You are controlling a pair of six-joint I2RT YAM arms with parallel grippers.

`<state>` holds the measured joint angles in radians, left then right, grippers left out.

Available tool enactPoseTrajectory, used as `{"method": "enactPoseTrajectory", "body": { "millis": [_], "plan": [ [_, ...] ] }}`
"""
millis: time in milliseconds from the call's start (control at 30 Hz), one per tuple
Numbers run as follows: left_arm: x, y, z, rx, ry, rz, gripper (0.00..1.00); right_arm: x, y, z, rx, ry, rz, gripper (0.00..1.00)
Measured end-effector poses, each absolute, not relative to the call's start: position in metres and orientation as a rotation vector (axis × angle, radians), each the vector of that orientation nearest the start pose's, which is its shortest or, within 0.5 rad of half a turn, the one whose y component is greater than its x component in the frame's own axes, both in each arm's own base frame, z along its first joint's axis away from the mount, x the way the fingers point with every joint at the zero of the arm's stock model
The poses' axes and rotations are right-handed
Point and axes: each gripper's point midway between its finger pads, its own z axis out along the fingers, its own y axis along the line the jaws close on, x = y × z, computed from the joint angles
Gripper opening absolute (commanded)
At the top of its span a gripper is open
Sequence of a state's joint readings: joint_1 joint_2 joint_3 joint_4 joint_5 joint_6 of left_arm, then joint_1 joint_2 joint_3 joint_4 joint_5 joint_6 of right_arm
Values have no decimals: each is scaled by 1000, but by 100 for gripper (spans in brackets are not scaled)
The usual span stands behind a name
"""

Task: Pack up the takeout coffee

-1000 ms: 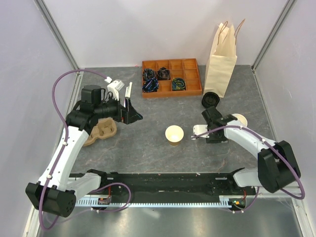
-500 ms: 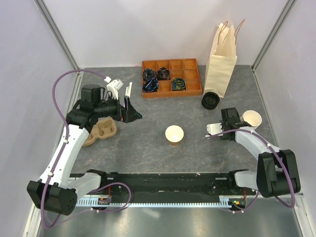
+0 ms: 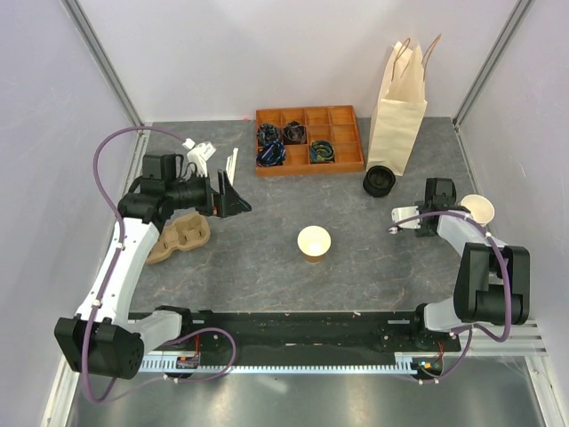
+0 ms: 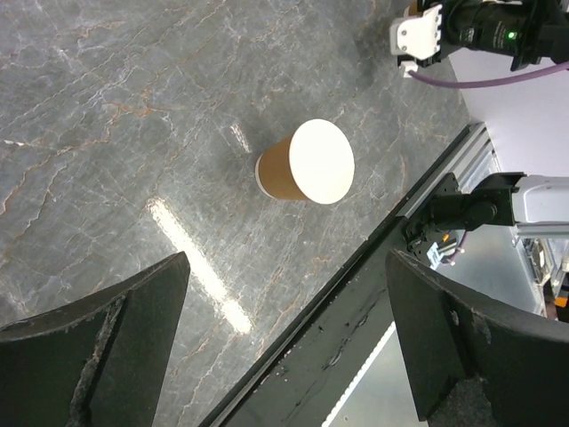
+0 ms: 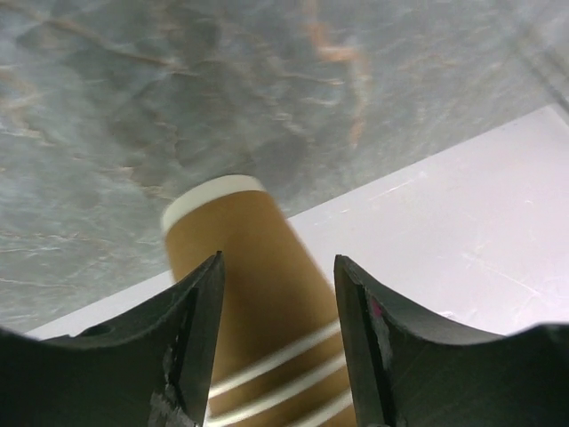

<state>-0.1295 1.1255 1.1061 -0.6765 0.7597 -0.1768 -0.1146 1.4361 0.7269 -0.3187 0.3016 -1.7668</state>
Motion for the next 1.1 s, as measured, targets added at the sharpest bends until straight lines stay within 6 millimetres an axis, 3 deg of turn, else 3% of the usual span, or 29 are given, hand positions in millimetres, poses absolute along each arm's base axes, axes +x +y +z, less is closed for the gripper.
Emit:
{"method": "enactPoseTrajectory", "body": {
  "millis": [100, 200, 400, 467, 533, 633, 833, 967, 1100],
  "plan": [
    [259, -156, 249, 333, 2209, -1027, 98, 333, -124, 80, -2004, 2071, -883, 65],
    [260, -148, 251, 294, 2215, -1029, 98, 354, -116, 111, -1876, 2071, -849, 68],
    [269, -132, 264, 241, 2200, -992, 98, 394, -78, 212, -1470, 2048, -695, 68],
    [271, -132, 267, 247, 2196, -991, 98, 399, -57, 238, -1338, 2049, -593, 66],
    [272, -133, 270, 261, 2190, -1004, 97, 402, -37, 251, -1236, 2056, -483, 61],
    [272, -135, 272, 275, 2187, -1027, 97, 400, -5, 243, -1125, 2110, -271, 54],
    [269, -141, 274, 301, 2177, -1085, 97, 398, 39, 176, -1081, 2307, 17, 47],
    [269, -144, 272, 307, 2183, -1122, 97, 397, 49, 133, -1094, 2422, 115, 45],
    [269, -145, 272, 311, 2184, -1144, 96, 398, 48, 122, -1161, 2424, 109, 42]
  ]
}}
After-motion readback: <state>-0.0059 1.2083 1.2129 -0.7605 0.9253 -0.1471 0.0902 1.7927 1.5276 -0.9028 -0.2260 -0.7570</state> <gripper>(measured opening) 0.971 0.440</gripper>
